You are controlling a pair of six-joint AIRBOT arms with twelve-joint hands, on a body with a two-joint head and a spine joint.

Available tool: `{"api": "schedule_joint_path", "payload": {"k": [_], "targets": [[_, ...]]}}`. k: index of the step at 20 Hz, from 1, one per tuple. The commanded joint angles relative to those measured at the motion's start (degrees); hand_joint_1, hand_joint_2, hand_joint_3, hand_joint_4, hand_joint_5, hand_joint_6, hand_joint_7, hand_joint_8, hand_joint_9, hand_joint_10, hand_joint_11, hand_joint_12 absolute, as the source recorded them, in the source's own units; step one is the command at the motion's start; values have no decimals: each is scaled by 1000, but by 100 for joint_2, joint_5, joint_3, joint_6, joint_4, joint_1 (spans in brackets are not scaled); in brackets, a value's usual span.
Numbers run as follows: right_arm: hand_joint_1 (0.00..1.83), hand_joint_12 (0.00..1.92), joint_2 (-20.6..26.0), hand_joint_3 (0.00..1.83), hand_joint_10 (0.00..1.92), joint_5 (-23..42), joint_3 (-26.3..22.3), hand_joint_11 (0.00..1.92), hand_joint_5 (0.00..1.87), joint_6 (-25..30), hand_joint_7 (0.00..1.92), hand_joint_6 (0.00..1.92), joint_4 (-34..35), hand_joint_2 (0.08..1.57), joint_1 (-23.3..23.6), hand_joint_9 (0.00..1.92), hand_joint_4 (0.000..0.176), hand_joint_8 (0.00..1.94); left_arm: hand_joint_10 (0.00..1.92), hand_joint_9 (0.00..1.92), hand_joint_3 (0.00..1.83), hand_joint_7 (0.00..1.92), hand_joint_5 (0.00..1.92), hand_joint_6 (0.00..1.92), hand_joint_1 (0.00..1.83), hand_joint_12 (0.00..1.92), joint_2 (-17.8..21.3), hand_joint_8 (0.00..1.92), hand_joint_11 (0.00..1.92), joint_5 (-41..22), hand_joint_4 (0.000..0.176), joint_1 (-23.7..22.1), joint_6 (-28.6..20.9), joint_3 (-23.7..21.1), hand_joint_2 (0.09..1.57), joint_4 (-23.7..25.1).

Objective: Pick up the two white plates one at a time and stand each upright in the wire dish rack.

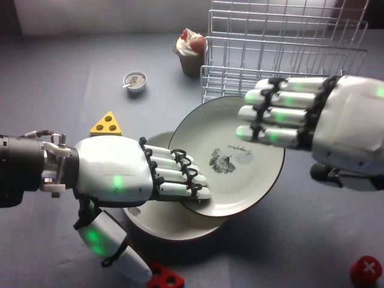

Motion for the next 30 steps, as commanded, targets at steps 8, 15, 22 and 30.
{"api": "schedule_joint_path", "payload": {"k": [8, 15, 22, 30], "targets": [[1242, 51, -595, 3, 13, 415, 513, 331, 367, -100, 277, 4, 8, 949, 340, 251, 0, 6, 9, 142, 0, 143, 99, 1, 59, 7, -46, 6, 110, 1, 0, 40, -10, 23, 921, -52], [1328, 34, -1078, 3, 1, 386, 913, 296, 364, -100, 279, 1, 32, 953, 537, 246, 0, 2, 2, 118, 0, 125, 103, 4, 62, 21, -52, 1, 147, 1, 0, 33, -10, 26, 915, -59], [1333, 86, -1289, 0, 7, 299, 1033, 415, 497, -100, 391, 8, 105, 939, 539, 350, 0, 5, 3, 122, 0, 141, 113, 5, 45, 7, -54, 6, 119, 1, 0, 29, -10, 28, 917, -59], [1480, 1040, -1335, 0, 434, 233, 1034, 1032, 1036, -101, 1246, 627, 101, 1013, 380, 1142, 0, 81, 2, 99, 2, 111, 93, 2, 57, 6, -69, 0, 115, 1, 0, 33, -10, 24, 919, -58]]}}
